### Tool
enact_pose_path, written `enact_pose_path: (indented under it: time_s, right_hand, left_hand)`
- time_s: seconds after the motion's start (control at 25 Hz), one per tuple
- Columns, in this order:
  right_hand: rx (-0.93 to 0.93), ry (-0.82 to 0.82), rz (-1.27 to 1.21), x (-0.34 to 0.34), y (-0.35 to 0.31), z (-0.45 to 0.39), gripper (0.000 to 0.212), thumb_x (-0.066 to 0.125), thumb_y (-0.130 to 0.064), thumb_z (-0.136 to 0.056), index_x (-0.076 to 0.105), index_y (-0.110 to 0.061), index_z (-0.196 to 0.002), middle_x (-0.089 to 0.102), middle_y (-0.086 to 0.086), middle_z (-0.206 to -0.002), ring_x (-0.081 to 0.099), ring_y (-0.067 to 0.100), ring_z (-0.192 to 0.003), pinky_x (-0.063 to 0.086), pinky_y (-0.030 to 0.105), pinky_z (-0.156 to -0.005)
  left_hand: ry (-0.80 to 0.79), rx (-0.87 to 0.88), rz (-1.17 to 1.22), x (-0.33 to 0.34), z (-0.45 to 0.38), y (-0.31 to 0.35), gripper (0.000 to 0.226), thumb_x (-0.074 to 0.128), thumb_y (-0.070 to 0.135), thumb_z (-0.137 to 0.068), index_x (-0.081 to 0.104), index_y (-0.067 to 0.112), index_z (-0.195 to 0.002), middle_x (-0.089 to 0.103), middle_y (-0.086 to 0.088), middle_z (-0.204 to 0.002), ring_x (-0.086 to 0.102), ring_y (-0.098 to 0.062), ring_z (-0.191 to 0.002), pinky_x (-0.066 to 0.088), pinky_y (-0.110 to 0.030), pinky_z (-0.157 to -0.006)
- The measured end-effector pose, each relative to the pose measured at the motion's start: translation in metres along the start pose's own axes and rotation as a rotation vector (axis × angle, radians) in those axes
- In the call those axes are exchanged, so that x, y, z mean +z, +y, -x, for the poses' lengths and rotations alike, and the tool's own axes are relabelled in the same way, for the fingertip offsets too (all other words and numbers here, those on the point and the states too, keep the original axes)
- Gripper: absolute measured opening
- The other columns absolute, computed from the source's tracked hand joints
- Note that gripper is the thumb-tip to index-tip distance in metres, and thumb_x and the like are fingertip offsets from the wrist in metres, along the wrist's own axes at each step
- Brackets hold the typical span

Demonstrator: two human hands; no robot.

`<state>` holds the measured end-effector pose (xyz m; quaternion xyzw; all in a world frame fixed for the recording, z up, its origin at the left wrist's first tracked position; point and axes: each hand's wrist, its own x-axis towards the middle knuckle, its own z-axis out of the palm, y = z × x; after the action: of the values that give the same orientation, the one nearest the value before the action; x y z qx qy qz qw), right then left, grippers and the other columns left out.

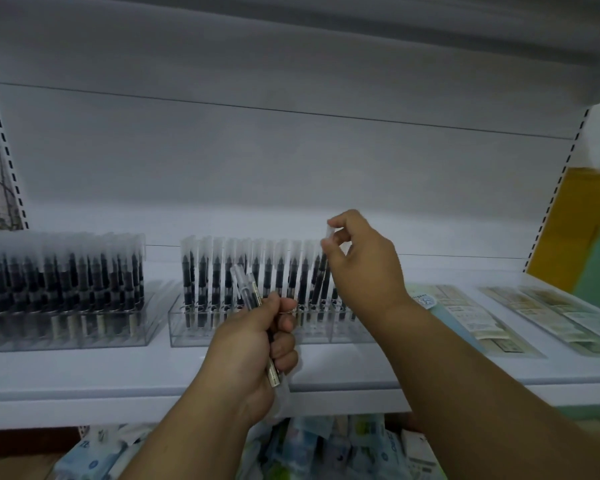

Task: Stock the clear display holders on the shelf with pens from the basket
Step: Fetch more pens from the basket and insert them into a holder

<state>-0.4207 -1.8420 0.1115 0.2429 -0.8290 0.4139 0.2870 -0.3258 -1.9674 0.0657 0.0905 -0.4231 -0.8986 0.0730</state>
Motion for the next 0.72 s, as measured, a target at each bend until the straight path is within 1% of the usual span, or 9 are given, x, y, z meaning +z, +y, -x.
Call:
enact_pose_path:
  time_s: [0.12, 0.24, 0.32, 0.36, 0.44, 0.48, 0.52, 0.6, 0.72]
  right_hand:
    - [-0.01, -0.211, 0.069, 0.004, 0.001, 0.001, 0.019, 0.052, -0.022, -0.098, 0.055, -0.028, -0.116, 0.064, -0.006, -0.09, 0.057, 0.011, -0.059, 0.056, 0.04, -0.06]
    - [-0.008, -0.146, 0.126, -0.006, -0.003, 0.001, 0.023, 0.051, -0.029, -0.099, 0.057, -0.031, -0.121, 0.061, -0.01, -0.101, 0.054, 0.007, -0.07, 0.051, 0.032, -0.068]
    - [0.073, -0.126, 0.029, -0.013, -0.006, 0.012, 0.024, 0.051, -0.037, -0.099, 0.057, -0.037, -0.122, 0.061, -0.013, -0.097, 0.055, 0.006, -0.07, 0.053, 0.032, -0.07]
    - [0.152, -0.214, -0.068, -0.014, -0.009, 0.02, 0.021, 0.051, -0.041, -0.098, 0.059, -0.039, -0.118, 0.063, -0.011, -0.092, 0.057, 0.006, -0.067, 0.055, 0.033, -0.068]
    - [0.302, -0.508, -0.236, -0.013, -0.016, 0.038, 0.016, 0.054, -0.044, -0.096, 0.063, -0.036, -0.107, 0.07, -0.003, -0.084, 0.055, 0.006, -0.052, 0.052, 0.028, -0.055]
    - [0.338, -0.611, -0.3, -0.011, -0.016, 0.044, 0.014, 0.057, -0.04, -0.096, 0.063, -0.033, -0.107, 0.071, 0.0, -0.078, 0.052, 0.008, -0.045, 0.048, 0.025, -0.049]
    - [0.351, -0.642, -0.357, -0.011, -0.014, 0.048, 0.014, 0.061, -0.034, -0.095, 0.063, -0.031, -0.108, 0.071, 0.001, -0.072, 0.049, 0.01, -0.042, 0.043, 0.023, -0.045]
    - [0.394, -0.514, -0.452, -0.012, -0.01, 0.045, 0.01, 0.064, -0.022, -0.094, 0.065, -0.023, -0.104, 0.065, 0.0, -0.062, 0.045, 0.01, -0.041, 0.038, 0.022, -0.042]
    - [0.486, -0.199, -0.651, -0.016, -0.008, 0.036, 0.007, 0.065, -0.016, -0.093, 0.064, -0.01, -0.092, 0.059, 0.005, -0.066, 0.044, 0.009, -0.044, 0.036, 0.022, -0.043]
  left_hand:
    - [0.023, 0.017, 0.0, 0.001, -0.004, -0.002, 0.028, 0.047, 0.024, -0.101, 0.061, 0.002, -0.091, 0.049, -0.005, -0.06, 0.031, -0.01, -0.039, 0.026, -0.022, -0.037]
    - [0.074, 0.101, 0.061, 0.003, -0.008, -0.002, 0.032, 0.045, 0.027, -0.102, 0.065, 0.005, -0.09, 0.058, -0.007, -0.066, 0.046, -0.013, -0.048, 0.04, -0.025, -0.047]
    - [0.125, 0.172, 0.158, 0.007, -0.012, 0.001, 0.036, 0.043, 0.034, -0.103, 0.067, 0.009, -0.093, 0.064, -0.007, -0.072, 0.053, -0.014, -0.057, 0.046, -0.026, -0.057]
    - [0.152, 0.205, 0.205, 0.009, -0.014, 0.003, 0.037, 0.042, 0.037, -0.103, 0.066, 0.011, -0.094, 0.064, -0.006, -0.074, 0.054, -0.014, -0.06, 0.048, -0.026, -0.06]
    - [0.198, 0.239, 0.24, 0.015, -0.017, 0.004, 0.04, 0.04, 0.043, -0.102, 0.066, 0.014, -0.091, 0.062, -0.005, -0.078, 0.054, -0.014, -0.064, 0.05, -0.031, -0.067]
    - [0.206, 0.237, 0.224, 0.017, -0.017, 0.003, 0.041, 0.039, 0.045, -0.101, 0.065, 0.015, -0.09, 0.06, -0.004, -0.078, 0.053, -0.015, -0.065, 0.051, -0.034, -0.067]
    - [0.207, 0.229, 0.197, 0.02, -0.017, 0.002, 0.042, 0.039, 0.046, -0.101, 0.065, 0.016, -0.09, 0.06, -0.004, -0.078, 0.053, -0.015, -0.066, 0.051, -0.034, -0.065]
    - [0.206, 0.208, 0.129, 0.022, -0.016, -0.003, 0.043, 0.04, 0.046, -0.101, 0.067, 0.014, -0.093, 0.059, -0.005, -0.079, 0.052, -0.015, -0.064, 0.049, -0.031, -0.059]
    - [0.148, 0.146, 0.085, 0.022, -0.016, -0.011, 0.041, 0.047, 0.044, -0.098, 0.067, 0.008, -0.096, 0.058, -0.005, -0.071, 0.047, -0.013, -0.055, 0.043, -0.028, -0.054]
